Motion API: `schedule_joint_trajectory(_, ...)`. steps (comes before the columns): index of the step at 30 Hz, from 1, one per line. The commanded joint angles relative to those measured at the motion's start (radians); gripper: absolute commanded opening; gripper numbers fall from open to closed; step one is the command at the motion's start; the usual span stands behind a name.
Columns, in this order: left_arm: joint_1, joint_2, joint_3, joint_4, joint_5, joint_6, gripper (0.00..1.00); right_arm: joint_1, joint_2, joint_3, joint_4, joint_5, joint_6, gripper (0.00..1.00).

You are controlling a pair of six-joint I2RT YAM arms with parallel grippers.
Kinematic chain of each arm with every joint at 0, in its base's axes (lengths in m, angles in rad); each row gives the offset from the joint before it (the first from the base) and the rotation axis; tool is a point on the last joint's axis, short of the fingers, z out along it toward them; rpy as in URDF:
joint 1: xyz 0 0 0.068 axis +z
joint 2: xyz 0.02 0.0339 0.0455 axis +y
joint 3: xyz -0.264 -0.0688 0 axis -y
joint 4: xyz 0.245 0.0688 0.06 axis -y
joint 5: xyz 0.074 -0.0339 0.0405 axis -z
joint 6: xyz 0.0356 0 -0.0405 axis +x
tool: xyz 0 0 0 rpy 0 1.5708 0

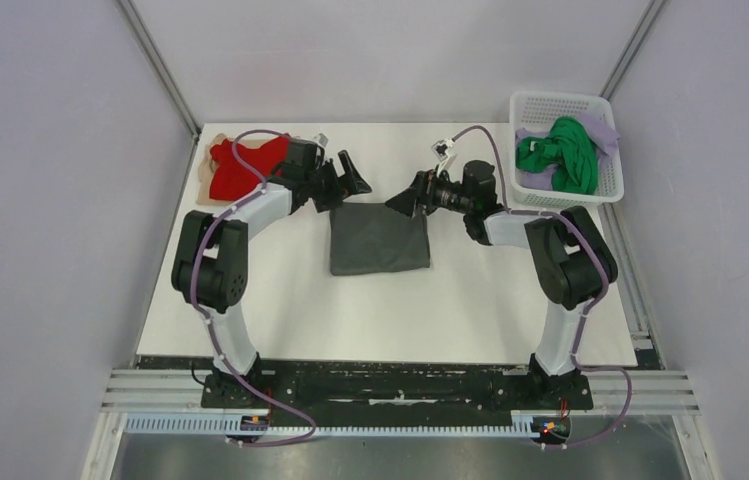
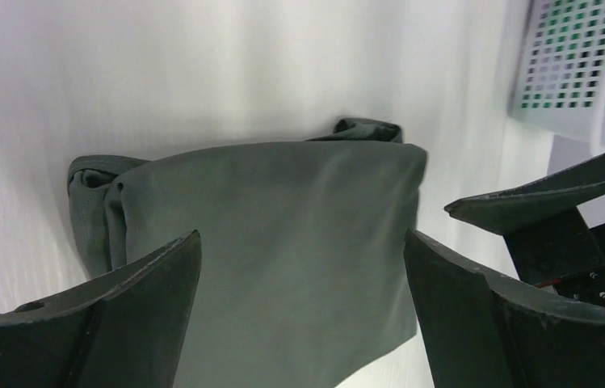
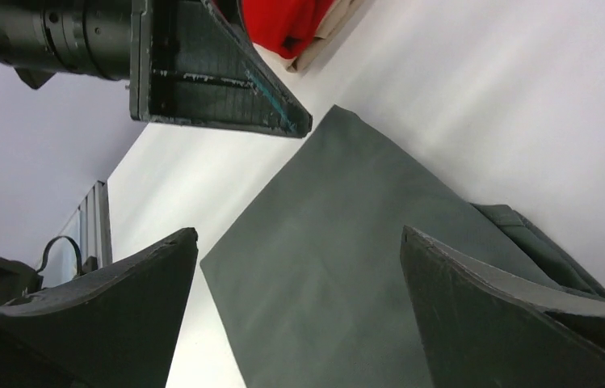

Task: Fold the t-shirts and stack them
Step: Smooth out wrinkles on the folded tshirt

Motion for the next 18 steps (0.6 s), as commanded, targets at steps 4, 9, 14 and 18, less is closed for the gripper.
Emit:
schedule_joint_trajectory(4, -0.001, 0.127, -0.001, -0.018, -0.001, -0.04, 1.0, 0.002, 0.17, 0.023, 0.042, 0.095, 0.053, 0.98)
schedule_joint_trajectory(9, -0.001, 0.154, 0.021, -0.068, -0.021, -0.047, 1.0, 0.0, 0.209, 0.045, -0.124, 0.173, -0.056, 0.98)
schedule_joint_trajectory(14, -0.008, 0.057, 0.03, -0.064, -0.018, -0.04, 1.0, 0.0, 0.061, 0.063, -0.231, 0.243, -0.161, 0.98)
schedule_joint_trajectory(18, -0.023, -0.077, -0.042, -0.076, -0.066, -0.022, 1.0, 0.0, -0.154, -0.036, -0.232, 0.31, -0.213, 0.98)
